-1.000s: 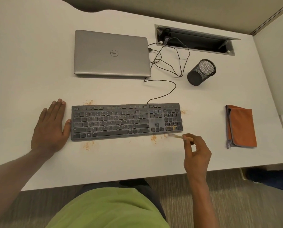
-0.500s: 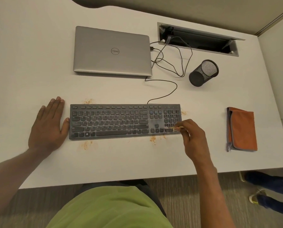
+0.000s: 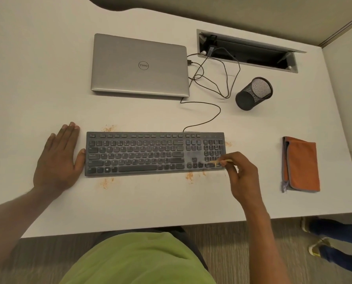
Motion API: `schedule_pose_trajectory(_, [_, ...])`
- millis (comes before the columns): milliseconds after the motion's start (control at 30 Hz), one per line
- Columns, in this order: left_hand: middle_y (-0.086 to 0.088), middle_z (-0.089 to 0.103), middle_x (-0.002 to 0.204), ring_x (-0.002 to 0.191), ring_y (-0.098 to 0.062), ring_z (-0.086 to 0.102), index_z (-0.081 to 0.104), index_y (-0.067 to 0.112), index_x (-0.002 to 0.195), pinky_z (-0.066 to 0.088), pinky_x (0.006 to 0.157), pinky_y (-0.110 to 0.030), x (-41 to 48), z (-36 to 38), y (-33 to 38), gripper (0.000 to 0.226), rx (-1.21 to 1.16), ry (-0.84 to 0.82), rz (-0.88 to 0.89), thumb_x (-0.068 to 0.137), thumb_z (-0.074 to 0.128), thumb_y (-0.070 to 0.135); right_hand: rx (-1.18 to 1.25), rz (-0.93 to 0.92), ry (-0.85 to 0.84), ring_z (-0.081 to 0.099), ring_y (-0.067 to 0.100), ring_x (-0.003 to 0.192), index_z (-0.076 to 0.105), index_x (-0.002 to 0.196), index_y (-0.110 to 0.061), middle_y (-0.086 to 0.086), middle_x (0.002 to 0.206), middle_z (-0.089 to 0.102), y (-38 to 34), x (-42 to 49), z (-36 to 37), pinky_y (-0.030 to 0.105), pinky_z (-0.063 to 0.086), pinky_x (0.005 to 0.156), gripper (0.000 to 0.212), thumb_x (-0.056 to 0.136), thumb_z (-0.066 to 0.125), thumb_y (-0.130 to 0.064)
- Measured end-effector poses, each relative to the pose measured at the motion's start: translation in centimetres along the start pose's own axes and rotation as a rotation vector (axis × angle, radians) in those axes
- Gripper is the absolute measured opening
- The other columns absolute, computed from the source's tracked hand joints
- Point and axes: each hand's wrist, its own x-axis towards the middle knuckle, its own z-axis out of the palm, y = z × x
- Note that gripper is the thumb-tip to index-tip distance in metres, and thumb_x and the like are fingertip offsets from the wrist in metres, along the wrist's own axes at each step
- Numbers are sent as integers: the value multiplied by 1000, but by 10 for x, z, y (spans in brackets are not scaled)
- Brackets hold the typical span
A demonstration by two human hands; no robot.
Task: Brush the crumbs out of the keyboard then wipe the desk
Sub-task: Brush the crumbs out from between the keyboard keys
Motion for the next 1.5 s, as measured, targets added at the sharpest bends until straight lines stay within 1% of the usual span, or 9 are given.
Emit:
schedule_pose_trajectory(100, [-5, 18, 177, 166, -20, 12, 18, 11, 171, 12, 134, -49, 0, 0, 0, 72, -1, -2, -1, 109, 25, 46, -38, 11, 36, 66, 4, 97, 72, 103, -13, -3, 100, 71, 12, -3, -7, 14, 50, 84, 22, 98, 61, 6])
schedule_pose_trajectory(300, [-5, 18, 177, 166, -19, 12, 17, 11, 171, 11, 135, -46, 0, -1, 0, 71, 5, 0, -2, 108, 25, 45, -40, 48, 160, 68, 18, 90, 70, 105, -20, -3, 101, 71, 20, -8, -18, 26, 54, 83, 28, 99, 60, 6])
schedule_pose_trajectory(400, [-5, 18, 177, 166, -19, 11, 18, 11, 171, 11, 135, -46, 0, 0, 0, 71, 2, 0, -2, 108, 25, 45, 41, 63, 177, 68, 18, 90, 71, 104, -16, -2, 101, 72, 11, -8, -14, 22, 53, 83, 24, 100, 60, 4])
schedule_pose_trajectory(567, [-5, 18, 177, 166, -20, 12, 18, 11, 171, 11, 135, -46, 0, -1, 0, 71, 4, 0, -2, 108, 25, 45, 39, 44, 77, 68, 10, 97, 73, 103, -9, -2, 100, 73, 10, -5, -1, 16, 52, 82, 16, 100, 61, 2])
schedule_pose_trajectory(733, [-4, 18, 177, 166, -20, 12, 18, 12, 171, 11, 135, -46, 0, -1, 0, 71, 3, 3, -4, 109, 25, 46, -29, 105, 191, 66, 14, 86, 72, 104, -13, -3, 99, 71, 23, -9, -6, 15, 49, 79, 18, 100, 61, 2])
schedule_pose_trajectory(867, [-4, 18, 177, 166, -20, 12, 18, 12, 171, 11, 135, -47, 0, 0, 1, 71, 2, 4, -2, 109, 24, 46, 25, 177, 315, 66, 14, 80, 72, 108, -15, 0, 97, 72, 17, -14, -4, 18, 51, 75, 12, 103, 62, -10])
schedule_pose_trajectory(1000, [-5, 19, 177, 166, -21, 13, 18, 11, 171, 12, 135, -47, 0, 0, 0, 71, 8, 2, -3, 109, 24, 46, 90, 213, 443, 68, 16, 81, 73, 113, -10, 4, 94, 73, 10, -14, 5, 16, 50, 77, 17, 103, 63, -20])
schedule_pose_trajectory(1367, [-5, 17, 178, 166, -20, 12, 17, 11, 171, 10, 135, -45, 0, 0, -1, 71, 8, -2, 3, 108, 26, 45, 92, 278, 408, 68, 25, 82, 73, 108, -20, 0, 93, 72, 17, -44, 13, 16, 51, 75, 10, 101, 66, -20])
schedule_pose_trajectory(1500, [-4, 16, 178, 166, -20, 11, 16, 12, 171, 11, 135, -47, 0, 0, -1, 71, 5, -8, -3, 109, 25, 45, 111, 248, 453, 69, 19, 82, 74, 110, -12, 4, 94, 73, 11, -40, 11, 16, 51, 77, 13, 101, 66, -18])
